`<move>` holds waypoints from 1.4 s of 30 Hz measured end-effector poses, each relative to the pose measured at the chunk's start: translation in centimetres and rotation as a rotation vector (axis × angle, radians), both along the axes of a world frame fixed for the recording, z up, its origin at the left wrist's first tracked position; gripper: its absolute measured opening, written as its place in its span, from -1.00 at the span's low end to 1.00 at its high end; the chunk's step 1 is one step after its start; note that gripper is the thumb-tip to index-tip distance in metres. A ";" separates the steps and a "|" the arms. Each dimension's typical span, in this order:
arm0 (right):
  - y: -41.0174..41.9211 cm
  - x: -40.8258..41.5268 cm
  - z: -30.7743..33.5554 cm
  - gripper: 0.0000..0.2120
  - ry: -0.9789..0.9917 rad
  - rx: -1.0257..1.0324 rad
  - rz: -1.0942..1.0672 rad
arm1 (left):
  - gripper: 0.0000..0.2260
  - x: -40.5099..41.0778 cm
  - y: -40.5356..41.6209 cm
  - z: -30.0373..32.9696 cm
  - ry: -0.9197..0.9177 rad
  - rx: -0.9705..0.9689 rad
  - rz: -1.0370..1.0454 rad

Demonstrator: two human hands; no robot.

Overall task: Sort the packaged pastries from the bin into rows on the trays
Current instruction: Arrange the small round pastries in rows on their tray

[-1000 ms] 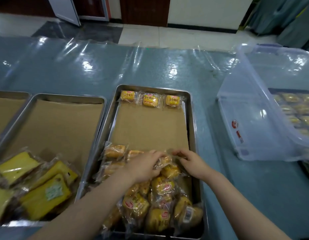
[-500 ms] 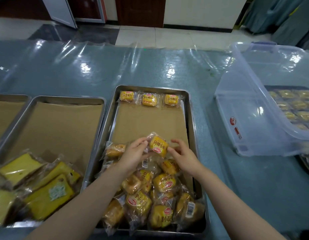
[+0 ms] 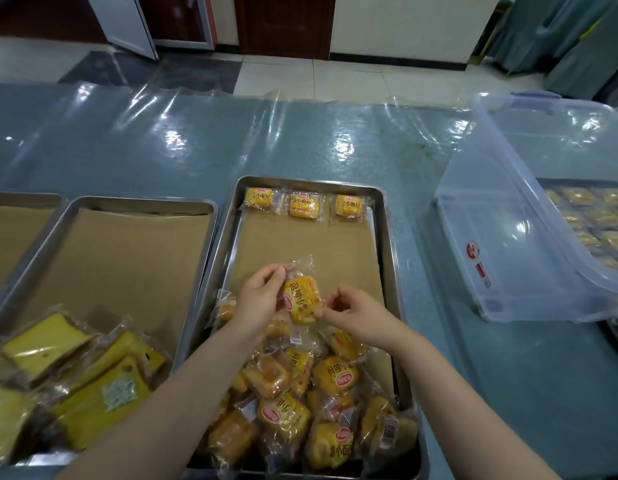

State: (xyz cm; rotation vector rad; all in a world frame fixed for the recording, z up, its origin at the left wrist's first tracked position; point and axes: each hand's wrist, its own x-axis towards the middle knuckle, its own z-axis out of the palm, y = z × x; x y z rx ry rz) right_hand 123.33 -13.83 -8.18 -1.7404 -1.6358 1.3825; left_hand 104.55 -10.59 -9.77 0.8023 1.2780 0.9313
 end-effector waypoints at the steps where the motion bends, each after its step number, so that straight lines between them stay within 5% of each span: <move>1: 0.3 -0.4 0.5 -0.67 0.019 0.014 -0.012 | -0.85 -0.2 0.3 0.2 0.080 0.065 -0.046; 7: 2.6 -2.3 1.5 -0.74 0.084 0.057 -0.188 | -0.89 -1.3 2.2 0.5 0.358 0.269 -0.364; 11: 3.4 -2.7 0.7 -0.83 0.191 -0.036 -0.273 | -0.78 -1.6 2.6 0.2 0.441 0.290 -0.368; 14: 3.9 -2.4 -1.4 -0.92 0.221 -0.127 -0.395 | -0.58 -2.7 2.6 -0.8 0.671 0.320 -0.407; 20: 5.1 -1.6 -4.0 -0.97 0.158 -0.272 -0.623 | -0.53 -5.9 3.5 -4.1 1.085 0.313 -0.558; 23: 5.3 -1.2 -4.7 -0.59 -0.099 -0.246 -0.481 | -0.55 -7.5 4.5 -4.9 1.160 0.317 -0.602; 25: 4.8 -1.1 -4.8 -0.40 -0.457 -0.032 -0.326 | -0.57 -8.6 5.4 -4.9 1.212 0.377 -0.599; 27: 4.4 -1.5 -4.5 -0.43 -0.664 0.255 -0.126 | -0.56 -9.7 6.6 -4.8 1.279 0.441 -0.573; 32: 5.4 -3.7 -5.0 -0.52 -0.643 0.252 0.335 | -0.41 -11.8 7.9 -6.0 1.252 0.343 -0.598; 42: 12.7 -8.8 -6.8 -0.40 -0.569 0.191 0.420 | -0.44 -12.2 7.1 -7.7 1.145 0.434 -0.426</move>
